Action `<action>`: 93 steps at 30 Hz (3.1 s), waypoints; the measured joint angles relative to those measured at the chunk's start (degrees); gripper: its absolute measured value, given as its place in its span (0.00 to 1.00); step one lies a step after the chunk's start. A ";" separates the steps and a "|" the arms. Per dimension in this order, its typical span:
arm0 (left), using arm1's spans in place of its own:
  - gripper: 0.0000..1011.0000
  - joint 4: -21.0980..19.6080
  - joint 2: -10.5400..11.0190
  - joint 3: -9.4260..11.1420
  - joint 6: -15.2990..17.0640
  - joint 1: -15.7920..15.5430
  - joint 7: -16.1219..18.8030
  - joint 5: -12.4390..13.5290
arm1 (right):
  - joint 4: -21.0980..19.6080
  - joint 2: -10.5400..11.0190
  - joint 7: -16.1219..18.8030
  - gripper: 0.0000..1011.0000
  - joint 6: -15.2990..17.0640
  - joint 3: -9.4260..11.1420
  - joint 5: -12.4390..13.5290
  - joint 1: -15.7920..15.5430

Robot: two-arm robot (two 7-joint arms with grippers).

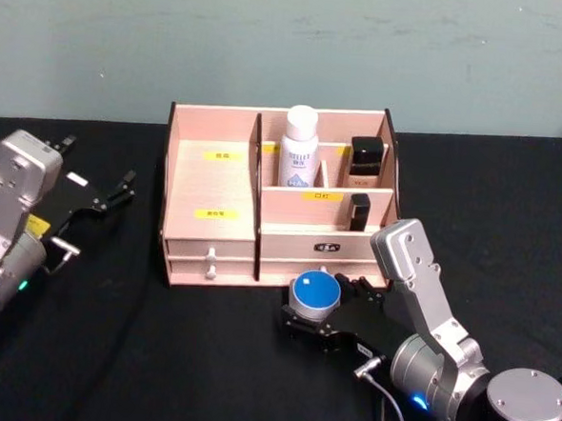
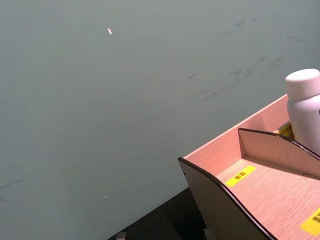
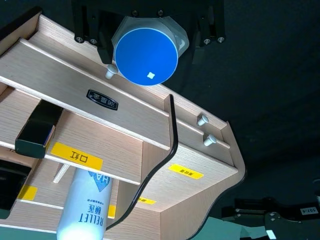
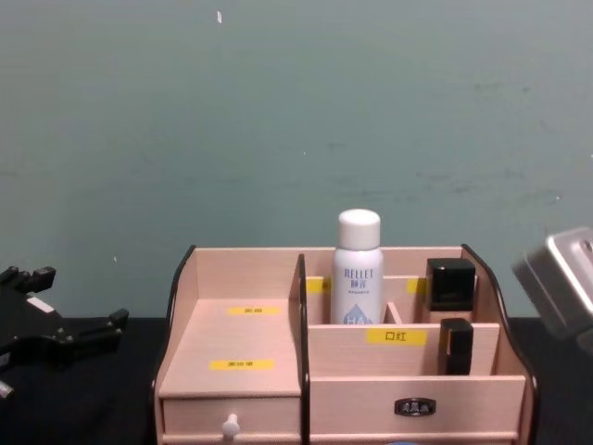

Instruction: Pick up the facial cleanser and watermelon frost from the table and place them into the tiered storage box.

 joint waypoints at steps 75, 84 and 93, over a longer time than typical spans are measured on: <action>0.99 0.00 0.00 0.00 0.00 0.00 0.00 0.00 | -2.69 0.60 5.40 0.71 0.23 -4.99 2.99 11.20; 0.99 0.00 0.00 0.00 0.00 0.00 0.00 0.00 | 2.90 -2.11 5.09 0.71 -0.38 -7.20 3.03 16.52; 0.99 0.00 0.00 0.00 0.00 0.00 0.00 0.00 | 7.84 -4.52 4.19 0.71 -0.89 -8.14 2.76 20.53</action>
